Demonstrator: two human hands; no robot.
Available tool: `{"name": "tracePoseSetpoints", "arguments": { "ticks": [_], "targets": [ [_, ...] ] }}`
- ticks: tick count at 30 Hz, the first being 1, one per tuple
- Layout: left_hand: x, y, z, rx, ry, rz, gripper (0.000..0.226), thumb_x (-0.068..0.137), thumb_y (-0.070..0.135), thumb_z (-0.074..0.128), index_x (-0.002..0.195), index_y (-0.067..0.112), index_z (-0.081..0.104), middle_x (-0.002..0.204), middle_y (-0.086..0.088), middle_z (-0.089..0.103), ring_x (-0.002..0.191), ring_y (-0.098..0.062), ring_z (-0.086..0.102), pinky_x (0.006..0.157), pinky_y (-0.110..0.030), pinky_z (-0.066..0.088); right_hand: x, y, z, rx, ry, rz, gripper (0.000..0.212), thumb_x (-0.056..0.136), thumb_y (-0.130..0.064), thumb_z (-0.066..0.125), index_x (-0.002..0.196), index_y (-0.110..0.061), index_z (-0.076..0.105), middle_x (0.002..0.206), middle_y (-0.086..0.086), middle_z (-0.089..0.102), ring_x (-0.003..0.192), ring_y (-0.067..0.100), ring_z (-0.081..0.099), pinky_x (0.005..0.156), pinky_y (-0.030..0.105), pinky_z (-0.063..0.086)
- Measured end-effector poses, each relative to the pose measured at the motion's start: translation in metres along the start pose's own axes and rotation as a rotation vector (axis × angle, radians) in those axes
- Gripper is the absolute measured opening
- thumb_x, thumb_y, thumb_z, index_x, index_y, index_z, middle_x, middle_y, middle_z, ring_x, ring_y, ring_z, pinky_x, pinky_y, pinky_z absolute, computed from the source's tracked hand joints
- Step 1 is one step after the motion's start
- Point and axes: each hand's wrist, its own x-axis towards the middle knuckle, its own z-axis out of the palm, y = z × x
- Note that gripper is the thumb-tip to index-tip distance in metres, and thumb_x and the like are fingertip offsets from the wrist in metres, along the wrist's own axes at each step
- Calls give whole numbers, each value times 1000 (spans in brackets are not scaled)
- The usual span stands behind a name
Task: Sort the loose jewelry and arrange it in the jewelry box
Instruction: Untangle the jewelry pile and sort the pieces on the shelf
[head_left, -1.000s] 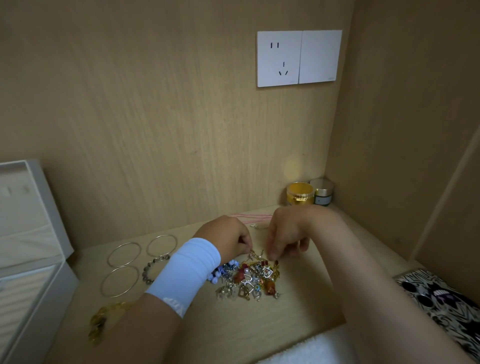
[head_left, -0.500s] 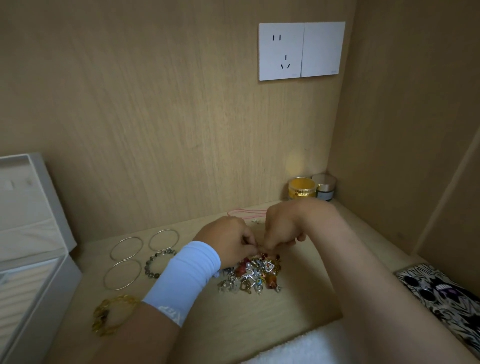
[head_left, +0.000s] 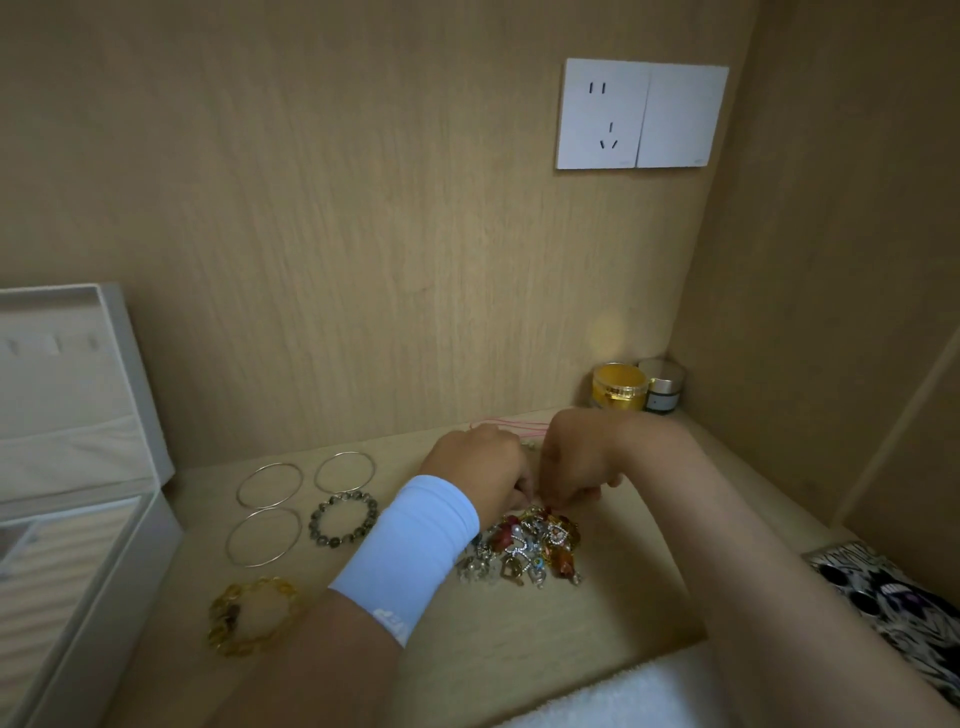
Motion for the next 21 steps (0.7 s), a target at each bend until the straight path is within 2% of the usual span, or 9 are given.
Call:
{"name": "tracePoseSetpoints", "arguments": {
  "ticks": [3,6,9,12,14,16,18,21],
  "targets": [
    [1,-2,1,23,-6,-4,15,87,37,67,97,30,75,107,2,67,103,-24,60,76,-30,42,1,-1,9,69,4,-35,16,83,-22,73,97,-16,78,68,-2,67,58,12,62,46,21,47],
    [1,0,3,44,-4,-13,14,90,29,60,97,25,71,107,-2,64,103,-27,60,72,-32,40,-4,4,12,121,10,-54,16,85,-18,71,100,-15,77,68,0,67,55,11,61,44,19,45],
    [1,3,8,101,-15,10,20,97,20,50,107,17,67,117,-6,57,115,-29,50,84,-37,43,-10,10,16,175,57,-66,13,87,-17,70,96,-20,78,62,-2,64,49,9,56,42,18,43],
    [0,-2,12,119,-19,63,20,97,14,50,102,21,68,114,-5,55,114,-28,45,88,-37,40,-11,16,26,254,183,-85,10,86,-24,72,89,-17,80,58,-3,63,49,9,52,48,22,44],
    [-1,-5,10,48,-5,54,20,96,13,51,94,27,66,112,-3,55,114,-25,45,91,-36,39,-11,18,32,273,257,-119,14,83,-34,78,85,-21,81,62,-5,67,53,4,53,57,23,45],
    [-1,-7,3,-43,-12,20,19,96,16,49,89,29,60,113,0,55,114,-22,44,94,-34,36,-12,18,38,259,326,-140,16,83,-39,78,73,-27,79,61,-10,67,53,-2,51,58,21,43],
    [-2,-7,-7,-200,-16,-27,19,97,18,46,83,28,53,109,0,57,110,-21,47,93,-34,38,-14,16,42,345,367,-181,24,87,-32,75,63,-28,74,56,-10,64,51,-2,49,56,18,41],
    [-5,-11,-19,-496,15,-74,19,100,22,46,84,27,54,92,7,61,92,-17,56,82,-31,45,-22,12,40,622,368,-264,13,91,-14,71,80,-12,77,70,3,73,58,1,60,61,19,50]
  ]
}}
